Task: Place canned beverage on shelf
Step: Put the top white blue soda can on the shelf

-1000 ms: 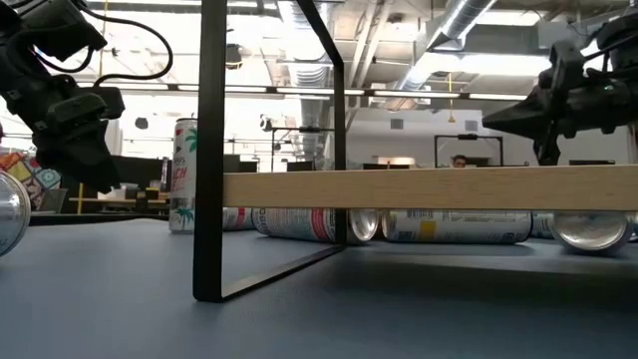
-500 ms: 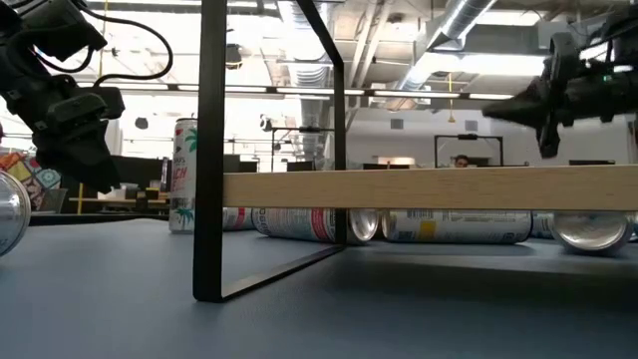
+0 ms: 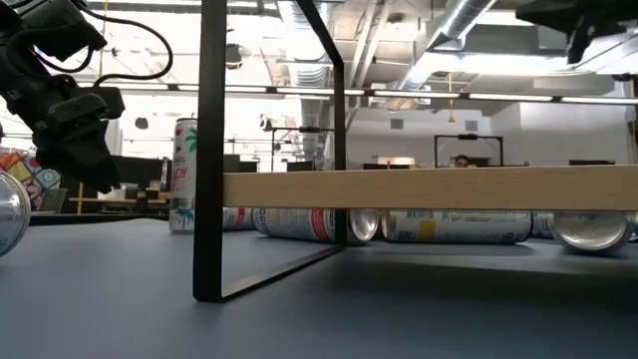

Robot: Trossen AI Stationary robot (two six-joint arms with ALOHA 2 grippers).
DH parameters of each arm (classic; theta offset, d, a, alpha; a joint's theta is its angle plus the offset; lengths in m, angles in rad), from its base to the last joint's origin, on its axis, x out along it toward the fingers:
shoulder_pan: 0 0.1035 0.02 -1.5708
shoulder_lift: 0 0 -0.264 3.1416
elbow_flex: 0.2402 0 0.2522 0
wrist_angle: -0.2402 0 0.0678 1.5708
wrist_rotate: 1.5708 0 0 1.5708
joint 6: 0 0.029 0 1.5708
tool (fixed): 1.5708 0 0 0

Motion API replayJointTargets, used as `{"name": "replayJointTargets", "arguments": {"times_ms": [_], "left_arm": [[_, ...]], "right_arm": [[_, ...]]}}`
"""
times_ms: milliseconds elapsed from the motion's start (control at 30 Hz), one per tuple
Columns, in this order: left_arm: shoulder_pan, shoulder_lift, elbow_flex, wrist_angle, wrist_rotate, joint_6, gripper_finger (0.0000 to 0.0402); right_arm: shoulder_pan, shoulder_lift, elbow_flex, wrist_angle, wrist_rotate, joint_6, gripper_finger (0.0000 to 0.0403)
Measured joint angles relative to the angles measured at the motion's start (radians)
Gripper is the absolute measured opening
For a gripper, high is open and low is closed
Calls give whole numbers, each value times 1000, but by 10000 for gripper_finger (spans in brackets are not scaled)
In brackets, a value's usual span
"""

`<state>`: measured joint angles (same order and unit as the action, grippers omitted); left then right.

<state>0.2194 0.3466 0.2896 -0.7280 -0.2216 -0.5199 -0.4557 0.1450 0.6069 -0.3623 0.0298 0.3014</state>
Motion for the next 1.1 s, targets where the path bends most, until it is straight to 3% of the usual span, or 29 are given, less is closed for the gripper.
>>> {"name": "replayJointTargets", "arguments": {"times_ms": [100,333,600,933,1100], "left_arm": [[0,0,0,0,0,0,270],[0,0,0,0,0,0,270],[0,0,0,0,0,0,270],[0,0,0,0,0,0,270],[0,0,0,0,1,0,270]], "right_arm": [[0,79,126,-166,63,-21,11],[0,314,333,-489,293,-19,83],[-19,577,392,-565,353,-74,150],[-192,898,419,-712,361,-101,256],[-248,1043,419,-753,257,-118,289]]}}
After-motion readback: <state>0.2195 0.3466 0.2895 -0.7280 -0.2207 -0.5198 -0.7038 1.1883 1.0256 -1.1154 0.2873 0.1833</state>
